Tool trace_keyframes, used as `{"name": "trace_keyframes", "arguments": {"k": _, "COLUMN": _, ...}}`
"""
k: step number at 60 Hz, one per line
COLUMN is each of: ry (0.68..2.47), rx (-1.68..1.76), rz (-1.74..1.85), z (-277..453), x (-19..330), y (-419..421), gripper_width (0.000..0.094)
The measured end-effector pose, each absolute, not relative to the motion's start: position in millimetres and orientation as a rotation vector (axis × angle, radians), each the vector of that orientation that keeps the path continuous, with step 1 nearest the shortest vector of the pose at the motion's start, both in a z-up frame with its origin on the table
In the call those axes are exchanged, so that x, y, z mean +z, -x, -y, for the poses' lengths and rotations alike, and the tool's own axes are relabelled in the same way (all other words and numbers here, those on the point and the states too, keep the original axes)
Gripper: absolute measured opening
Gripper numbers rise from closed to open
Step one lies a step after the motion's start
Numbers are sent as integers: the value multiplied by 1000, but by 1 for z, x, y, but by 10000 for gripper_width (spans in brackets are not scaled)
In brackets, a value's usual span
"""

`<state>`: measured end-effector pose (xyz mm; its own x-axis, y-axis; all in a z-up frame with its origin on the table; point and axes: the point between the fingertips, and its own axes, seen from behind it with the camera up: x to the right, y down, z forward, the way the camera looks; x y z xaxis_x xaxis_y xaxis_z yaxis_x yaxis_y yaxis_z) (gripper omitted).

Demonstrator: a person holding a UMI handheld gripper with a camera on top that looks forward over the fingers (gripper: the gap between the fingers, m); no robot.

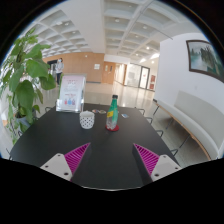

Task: Pour water

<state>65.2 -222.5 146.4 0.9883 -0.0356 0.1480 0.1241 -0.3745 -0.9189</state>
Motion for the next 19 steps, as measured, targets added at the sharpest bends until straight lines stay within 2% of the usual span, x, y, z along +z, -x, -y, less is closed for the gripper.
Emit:
{"name": "trace_keyframes", "arguments": {"k": 8, "ry": 1933, "rx": -147, "rz": 50, "z": 232, "x": 149, "y": -64, "gripper_width": 855}}
{"name": "trace_keyframes", "arguments": {"k": 19, "ry": 1964, "rx": -135, "rz": 26, "z": 233, "x": 135, "y": -70, "gripper_width": 854}}
